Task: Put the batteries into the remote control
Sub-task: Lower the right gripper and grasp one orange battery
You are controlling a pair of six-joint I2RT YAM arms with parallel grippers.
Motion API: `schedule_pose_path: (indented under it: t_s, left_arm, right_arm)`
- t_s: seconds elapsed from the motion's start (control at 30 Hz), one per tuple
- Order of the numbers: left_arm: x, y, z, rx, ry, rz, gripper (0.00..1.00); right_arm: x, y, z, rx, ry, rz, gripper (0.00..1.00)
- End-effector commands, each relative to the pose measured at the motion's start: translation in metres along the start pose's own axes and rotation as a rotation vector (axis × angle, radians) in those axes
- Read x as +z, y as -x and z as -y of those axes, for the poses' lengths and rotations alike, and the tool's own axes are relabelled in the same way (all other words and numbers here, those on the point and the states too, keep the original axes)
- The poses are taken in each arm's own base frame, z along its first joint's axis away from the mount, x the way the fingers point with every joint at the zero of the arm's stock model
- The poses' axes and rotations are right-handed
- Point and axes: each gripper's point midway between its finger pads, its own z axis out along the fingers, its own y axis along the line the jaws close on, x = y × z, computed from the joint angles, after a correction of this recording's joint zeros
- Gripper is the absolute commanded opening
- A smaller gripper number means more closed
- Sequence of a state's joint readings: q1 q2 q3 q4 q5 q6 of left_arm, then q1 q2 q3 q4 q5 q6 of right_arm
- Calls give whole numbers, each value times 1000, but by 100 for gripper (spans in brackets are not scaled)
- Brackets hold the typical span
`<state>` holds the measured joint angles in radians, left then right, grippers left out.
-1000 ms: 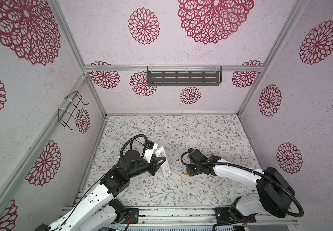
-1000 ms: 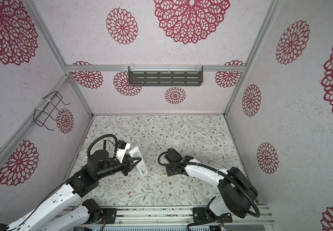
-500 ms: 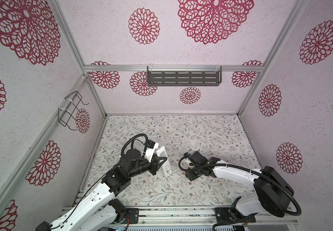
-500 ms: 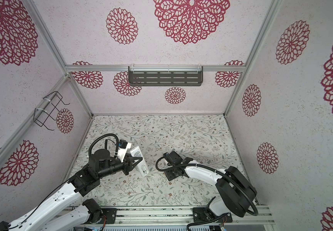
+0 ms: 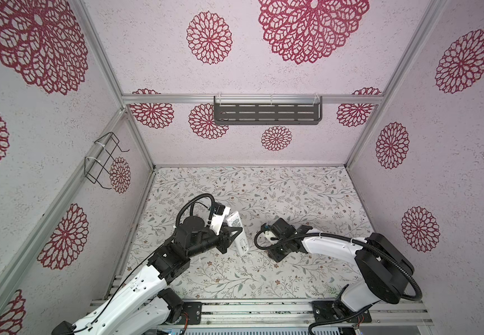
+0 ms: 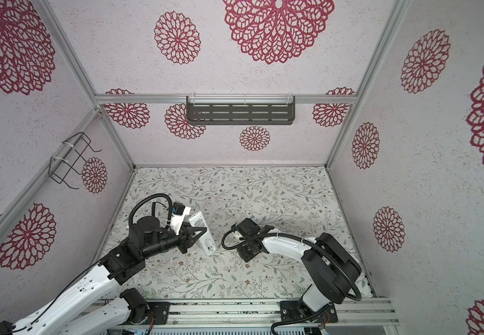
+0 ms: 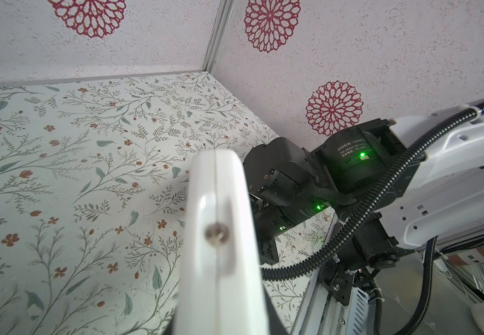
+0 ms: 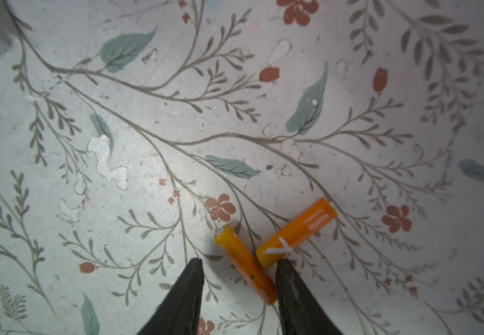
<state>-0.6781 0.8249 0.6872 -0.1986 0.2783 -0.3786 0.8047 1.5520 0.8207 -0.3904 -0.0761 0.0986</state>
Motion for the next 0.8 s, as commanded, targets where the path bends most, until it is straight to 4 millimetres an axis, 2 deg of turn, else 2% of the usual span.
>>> schedule_pose_path:
  t_s: [0.0,0.43,0.63,0.77]
  left_arm:
    - [-3,8,0,16,2,42,0]
    - [-2,8,-1,16,2,42,0]
    - [-2,8,-1,14,1,42,0]
    - [-2,8,0,15,-2,42,0]
  right_arm:
    - [-6,4,2,-20,-8,2,41]
    - [-5,-7,-4,-16,-17,-19,26]
    - [-2,-14,-16,-3,0,-40,19]
    - [2,-17,-19,69,-19,-47,16]
